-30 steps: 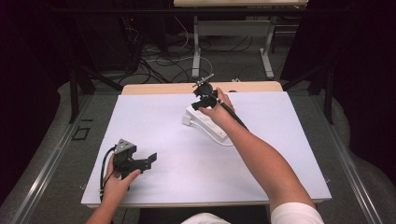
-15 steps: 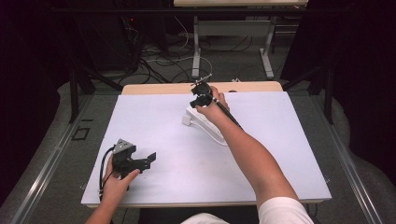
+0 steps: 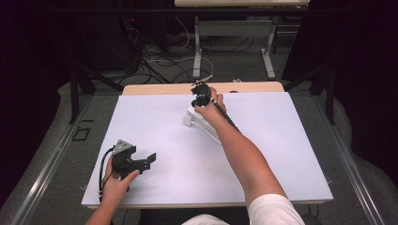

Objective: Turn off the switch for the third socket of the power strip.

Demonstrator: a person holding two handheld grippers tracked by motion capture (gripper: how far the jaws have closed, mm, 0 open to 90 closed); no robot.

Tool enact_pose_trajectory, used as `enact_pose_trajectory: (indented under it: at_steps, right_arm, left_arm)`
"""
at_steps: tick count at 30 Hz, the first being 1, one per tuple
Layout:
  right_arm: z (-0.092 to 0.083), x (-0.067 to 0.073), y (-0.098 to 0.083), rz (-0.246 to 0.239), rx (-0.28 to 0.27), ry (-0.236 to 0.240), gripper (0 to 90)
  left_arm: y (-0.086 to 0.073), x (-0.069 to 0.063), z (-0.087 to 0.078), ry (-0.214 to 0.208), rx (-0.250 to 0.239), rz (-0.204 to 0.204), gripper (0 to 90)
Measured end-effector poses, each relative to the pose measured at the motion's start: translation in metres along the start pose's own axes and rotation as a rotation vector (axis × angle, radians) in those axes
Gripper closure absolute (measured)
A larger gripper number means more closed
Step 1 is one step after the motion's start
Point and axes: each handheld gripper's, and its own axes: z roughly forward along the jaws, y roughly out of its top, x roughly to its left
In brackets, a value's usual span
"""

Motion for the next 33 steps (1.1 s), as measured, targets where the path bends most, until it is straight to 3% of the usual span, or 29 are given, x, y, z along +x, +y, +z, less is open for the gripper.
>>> enact_pose_trajectory:
  at_steps: [4,6,11,14,22,26,33]
  right_arm:
    - [0.005,0.001,-0.003,0.023,0.027,0.015,87.2]
    - [0.007,0.0,-0.004,-0.003,0.052,0.011,89.9]
    - [0.014,0.001,-0.006,-0.02,0.045,0.024,90.0]
    - [0.016,0.001,-0.006,-0.03,0.076,0.017,90.0]
    - [0.025,-0.001,-0.011,-0.024,0.075,0.015,90.0]
    - [0.026,-0.002,-0.012,-0.021,0.108,0.0,90.0]
    - [0.028,-0.001,-0.013,-0.03,0.077,-0.011,90.0]
  left_arm:
    - [0.0,0.0,0.0,-0.003,0.001,0.003,5.2]
    - [0.0,0.0,0.0,-0.003,-0.001,-0.001,5.2]
    - [0.0,0.0,0.0,-0.003,0.0,-0.002,5.3]
    - [0.0,0.0,0.0,-0.001,0.001,-0.002,5.3]
    - [-0.001,0.001,-0.001,0.0,-0.002,-0.008,5.4]
    - [-0.001,0.001,-0.001,-0.001,-0.003,-0.006,5.5]
    - [0.0,0.0,-0.001,-0.002,0.002,-0.002,5.5]
